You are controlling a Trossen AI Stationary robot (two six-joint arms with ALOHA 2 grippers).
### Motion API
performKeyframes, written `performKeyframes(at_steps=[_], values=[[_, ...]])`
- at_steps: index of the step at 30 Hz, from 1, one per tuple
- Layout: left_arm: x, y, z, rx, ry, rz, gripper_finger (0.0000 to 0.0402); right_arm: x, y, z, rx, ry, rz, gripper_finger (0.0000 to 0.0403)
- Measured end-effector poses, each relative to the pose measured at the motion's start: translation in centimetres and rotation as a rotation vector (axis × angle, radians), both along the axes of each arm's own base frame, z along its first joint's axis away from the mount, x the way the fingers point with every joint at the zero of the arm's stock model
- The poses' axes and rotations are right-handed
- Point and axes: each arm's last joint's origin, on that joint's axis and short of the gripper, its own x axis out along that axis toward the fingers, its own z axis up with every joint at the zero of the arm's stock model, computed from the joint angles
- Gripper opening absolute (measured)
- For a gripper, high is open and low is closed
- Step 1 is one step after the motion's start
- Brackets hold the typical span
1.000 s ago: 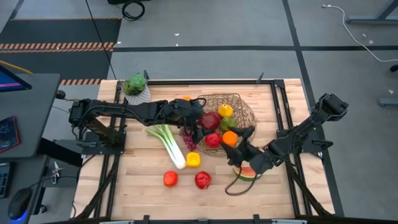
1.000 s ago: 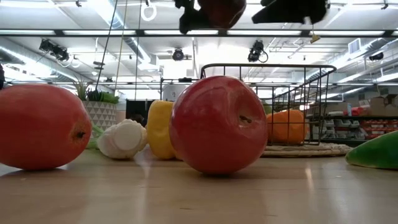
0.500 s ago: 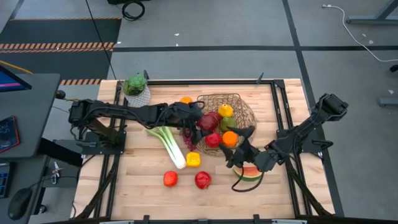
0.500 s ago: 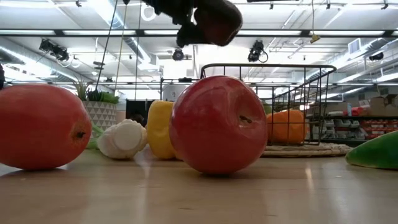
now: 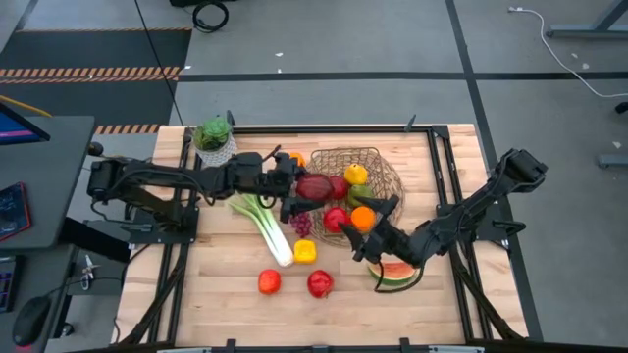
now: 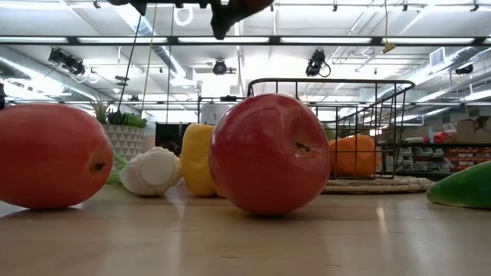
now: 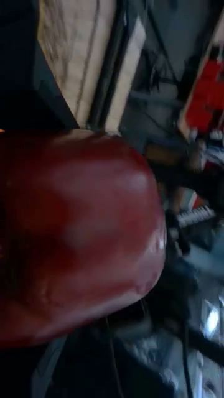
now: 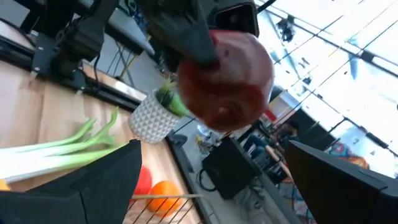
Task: Build produce basket
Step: Put the apple into the wire basket
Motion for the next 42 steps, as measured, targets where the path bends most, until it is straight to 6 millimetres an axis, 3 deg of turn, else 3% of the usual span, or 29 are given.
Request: performKeyframes(at_steps=[21,33,42], values=[[0.1,-0.2,-0.1,-0.087,-0.017,0.037,0.0358,1.0,-1.4,0.8,-0.049,-0.039,0.085,0.0400],[0.1,-1.3,0.0,-0.130,-0.022,0.082,0.0358,1.8,-2.5,0.9,-0.373,0.128,0.137,0.0400],[0.1,-1.5,-0.3,-0.129,0.004,0.081,0.0358,1.4,-1.9,1.2,-0.472,0.154,0.146,0.0400]])
